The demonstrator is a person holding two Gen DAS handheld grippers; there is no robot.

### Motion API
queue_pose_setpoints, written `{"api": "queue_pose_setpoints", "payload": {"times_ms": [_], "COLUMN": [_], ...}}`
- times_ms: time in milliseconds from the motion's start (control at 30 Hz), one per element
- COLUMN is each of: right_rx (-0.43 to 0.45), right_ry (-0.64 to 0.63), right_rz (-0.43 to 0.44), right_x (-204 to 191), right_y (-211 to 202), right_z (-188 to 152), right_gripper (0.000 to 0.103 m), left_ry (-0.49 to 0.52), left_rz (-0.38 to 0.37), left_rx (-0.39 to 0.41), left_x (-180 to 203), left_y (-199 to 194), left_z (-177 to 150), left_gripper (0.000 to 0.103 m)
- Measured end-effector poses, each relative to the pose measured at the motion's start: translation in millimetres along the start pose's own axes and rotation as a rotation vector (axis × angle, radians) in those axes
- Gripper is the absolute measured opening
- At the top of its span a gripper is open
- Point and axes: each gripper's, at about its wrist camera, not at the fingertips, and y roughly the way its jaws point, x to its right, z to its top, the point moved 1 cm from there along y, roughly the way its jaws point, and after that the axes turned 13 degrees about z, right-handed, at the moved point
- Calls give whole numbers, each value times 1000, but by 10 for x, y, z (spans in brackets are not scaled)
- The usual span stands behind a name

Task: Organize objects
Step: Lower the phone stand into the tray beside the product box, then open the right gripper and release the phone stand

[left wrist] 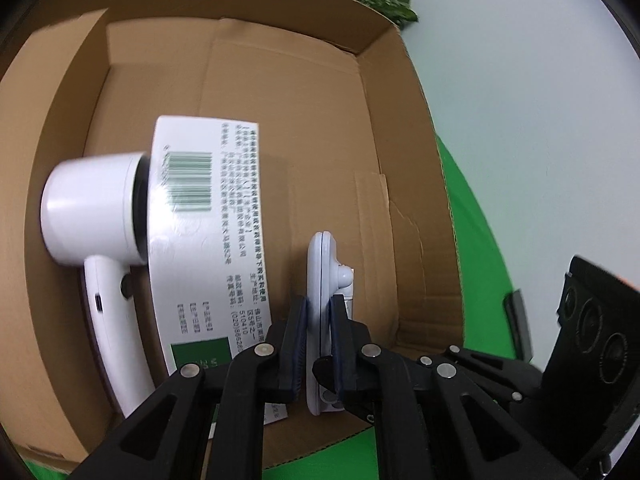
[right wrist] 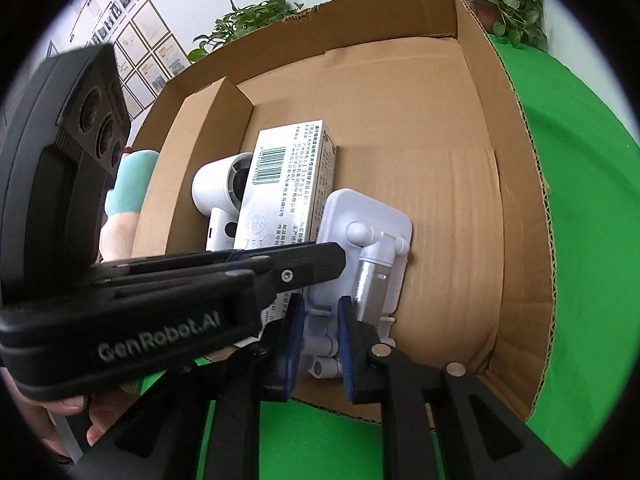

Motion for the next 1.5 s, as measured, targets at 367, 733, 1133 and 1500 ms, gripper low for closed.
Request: {"api": "queue_pose_setpoints", "payload": {"times_ms": [367, 733, 1133, 1500], "right_rx": [-35, -30, 3, -17], "right_ry": [1, 30, 23, 4], "right_rz": [-11, -1, -107, -100], "right_x": [17, 56, 236, 180], "right_y": [54, 58, 85, 209], "right_z": [30, 25, 114, 18], "right_gripper": [16, 45, 47, 27], "left_ry": [-11, 59, 114, 130], "left_rz": [4, 52, 124, 212], "left_rx": [-12, 5, 121, 234], "left_x": [-35, -17, -51, -548], "left_y": [27, -88, -520, -851], "left_z": [-55, -87, -134, -374], "left_gripper": [8, 9, 19, 19]}}
